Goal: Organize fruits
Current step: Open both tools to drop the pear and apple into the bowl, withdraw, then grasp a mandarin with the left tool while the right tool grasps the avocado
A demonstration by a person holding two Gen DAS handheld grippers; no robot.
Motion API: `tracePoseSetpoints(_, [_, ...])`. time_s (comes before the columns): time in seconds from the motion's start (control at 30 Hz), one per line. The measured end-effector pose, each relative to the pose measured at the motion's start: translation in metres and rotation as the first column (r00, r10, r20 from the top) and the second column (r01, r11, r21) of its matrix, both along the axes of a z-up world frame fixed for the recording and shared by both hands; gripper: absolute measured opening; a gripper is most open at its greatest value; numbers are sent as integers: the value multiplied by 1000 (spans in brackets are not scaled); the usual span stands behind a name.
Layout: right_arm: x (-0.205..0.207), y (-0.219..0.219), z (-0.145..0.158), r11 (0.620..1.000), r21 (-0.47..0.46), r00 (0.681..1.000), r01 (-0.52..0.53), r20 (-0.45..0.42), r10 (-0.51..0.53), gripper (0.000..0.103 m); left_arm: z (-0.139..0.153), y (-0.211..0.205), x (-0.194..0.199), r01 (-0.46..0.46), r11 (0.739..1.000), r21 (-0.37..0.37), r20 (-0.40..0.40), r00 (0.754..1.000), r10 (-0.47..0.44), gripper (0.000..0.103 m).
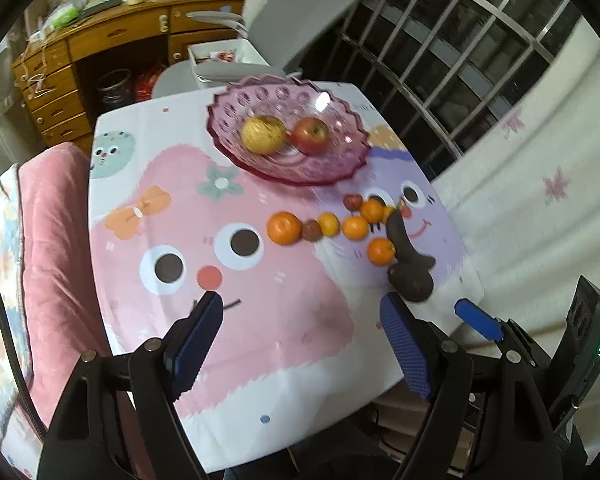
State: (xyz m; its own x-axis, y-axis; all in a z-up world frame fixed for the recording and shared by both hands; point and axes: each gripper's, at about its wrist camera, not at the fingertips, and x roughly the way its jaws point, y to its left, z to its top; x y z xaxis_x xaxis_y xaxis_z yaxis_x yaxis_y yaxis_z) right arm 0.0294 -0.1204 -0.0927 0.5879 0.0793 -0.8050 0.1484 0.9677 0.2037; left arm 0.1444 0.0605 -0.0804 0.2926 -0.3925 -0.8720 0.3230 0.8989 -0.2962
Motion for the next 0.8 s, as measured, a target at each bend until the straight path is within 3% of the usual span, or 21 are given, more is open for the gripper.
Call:
tracePoseSetpoints(0.17, [-21,-9,-7,996,-84,1000,17,-1,-17,77,-6,-15,-9,61,998,9,-26,998,-61,80])
tracePoseSetpoints(0.4, [-30,-37,-20,991,-124,999,45,-10,-47,76,-24,-51,-10,119,992,33,-83,990,-115,80])
tracePoseSetpoints(0.8, [-11,-89,-52,978,-171,993,-120,-40,115,76,-57,-127,20,141,982,127,-193,975,-115,84])
